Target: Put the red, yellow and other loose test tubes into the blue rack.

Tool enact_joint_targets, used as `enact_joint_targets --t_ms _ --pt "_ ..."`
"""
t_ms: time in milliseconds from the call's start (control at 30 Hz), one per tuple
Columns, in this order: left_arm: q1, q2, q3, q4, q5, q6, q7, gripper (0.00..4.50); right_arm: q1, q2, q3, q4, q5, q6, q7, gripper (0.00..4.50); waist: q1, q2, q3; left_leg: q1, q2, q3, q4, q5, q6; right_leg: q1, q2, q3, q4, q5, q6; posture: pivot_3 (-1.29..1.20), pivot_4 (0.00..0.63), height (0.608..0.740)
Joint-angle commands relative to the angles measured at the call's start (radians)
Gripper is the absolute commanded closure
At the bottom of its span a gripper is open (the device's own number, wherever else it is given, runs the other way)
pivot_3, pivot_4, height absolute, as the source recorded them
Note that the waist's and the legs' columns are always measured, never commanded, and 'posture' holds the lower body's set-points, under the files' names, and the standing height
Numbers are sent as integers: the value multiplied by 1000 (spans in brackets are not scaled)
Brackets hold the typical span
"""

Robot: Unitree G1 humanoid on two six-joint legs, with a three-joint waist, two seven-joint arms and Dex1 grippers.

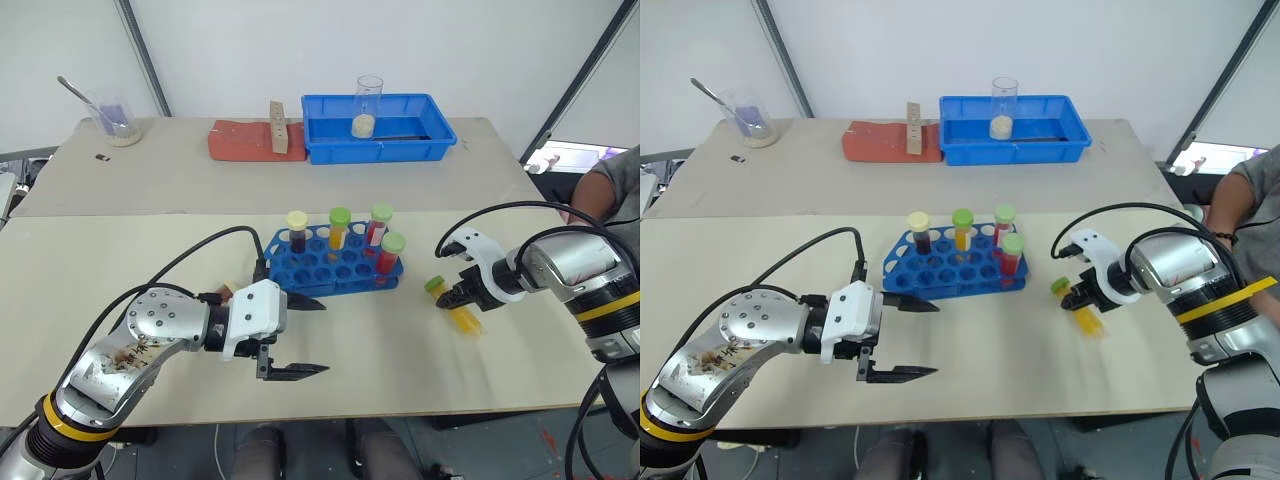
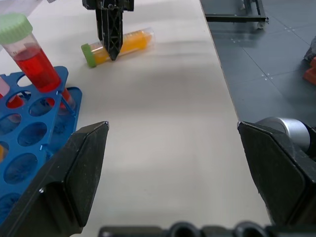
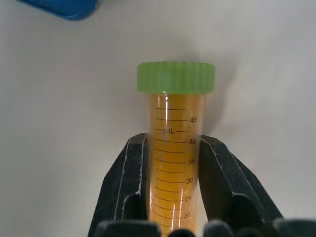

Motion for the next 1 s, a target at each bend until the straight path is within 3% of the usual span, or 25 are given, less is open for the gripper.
enact_joint_targets --t_ms 33,167,367,467,533,700,767,1000 --pt "9 -1 15 -21 6 -24 8 0 -8 -1 -18 5 -15 4 9 3508 0 0 0 0 0 0 0 0 0 0 0 0 0 0 0 0 150 729" --pt "37 14 48 -3 -18 -21 -5 0 37 -45 -92 -69 19 39 17 3510 1 0 0 0 0 0 0 0 0 0 0 0 0 0 0 0 150 729" --pt "107 4 205 52 -81 -44 2 0 308 -121 -345 -428 129 5 16 3510 15 0 0 -1 1 0 -1 -1 1 -1 0 -1 0 -1 1 0 150 729" --pt "137 2 293 90 -106 -62 -8 0 477 -26 -534 -646 208 -65 -8 3511 13 0 0 0 1 0 -2 -1 1 -1 0 -1 1 -1 1 0 150 729" --pt "154 -2 341 116 -114 -85 -11 0 557 141 -658 -735 294 -171 -31 3511 9 -1 0 0 1 -1 -1 -1 1 -1 1 -1 2 -1 2 0 150 729" --pt "178 18 394 171 -108 -127 -55 0 606 389 -629 -824 191 -470 -193 3513 2 0 0 2 2 -1 1 -1 0 0 2 -1 3 -3 -2 0 150 729" --pt "171 17 389 176 -109 -129 -59 0 602 502 -562 -811 140 -608 -245 3513 2 -1 0 2 2 -1 1 0 0 0 1 -1 3 -3 -3 0 150 729" --pt "132 4 365 151 -133 -106 -53 0 565 712 -405 -644 -31 -933 -336 3513 1 -1 0 0 2 0 -1 0 0 -1 1 -1 3 -1 -1 0 150 729"
